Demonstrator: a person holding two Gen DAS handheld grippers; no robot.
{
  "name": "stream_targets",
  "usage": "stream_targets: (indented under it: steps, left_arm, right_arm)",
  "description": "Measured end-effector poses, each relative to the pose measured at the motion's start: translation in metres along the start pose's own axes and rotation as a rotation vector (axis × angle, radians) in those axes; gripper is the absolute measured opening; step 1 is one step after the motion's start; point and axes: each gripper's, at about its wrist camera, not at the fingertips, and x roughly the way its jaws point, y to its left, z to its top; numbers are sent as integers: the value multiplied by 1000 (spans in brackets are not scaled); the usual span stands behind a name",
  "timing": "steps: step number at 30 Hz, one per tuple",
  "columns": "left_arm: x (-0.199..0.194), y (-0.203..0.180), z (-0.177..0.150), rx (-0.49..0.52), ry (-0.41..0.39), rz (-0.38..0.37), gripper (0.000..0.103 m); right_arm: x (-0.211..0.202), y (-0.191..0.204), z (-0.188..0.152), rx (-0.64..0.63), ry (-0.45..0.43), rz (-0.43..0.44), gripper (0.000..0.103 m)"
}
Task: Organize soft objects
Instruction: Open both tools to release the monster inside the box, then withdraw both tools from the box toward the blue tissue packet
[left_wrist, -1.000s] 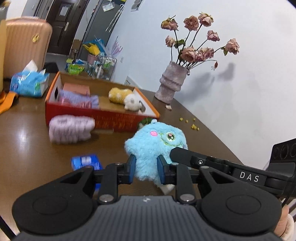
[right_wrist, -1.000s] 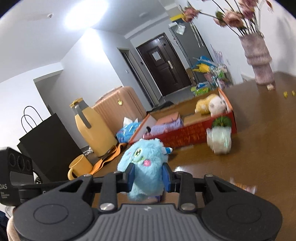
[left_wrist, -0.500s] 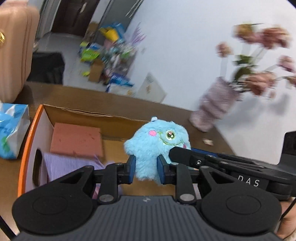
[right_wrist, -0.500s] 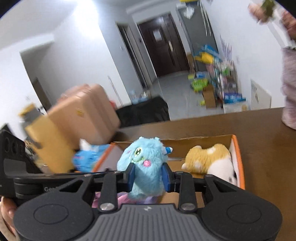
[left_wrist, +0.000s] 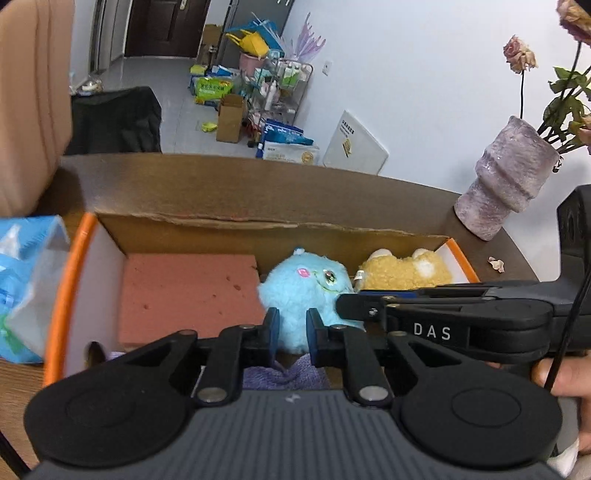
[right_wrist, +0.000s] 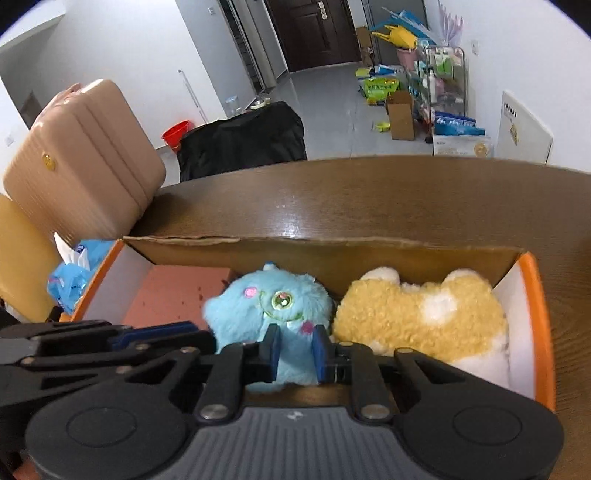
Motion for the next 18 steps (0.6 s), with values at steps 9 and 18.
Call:
stream_targets:
  steps: [9,18]
  left_arm:
    - [-119,-7,1,131,-155,192,16]
    - [-253,-13,-53,171,-471,332,84]
  right_arm:
    - [-138,18,-12,-95,-130,-88,19]
    - [-274,18,-85,-118,-477,-234,95]
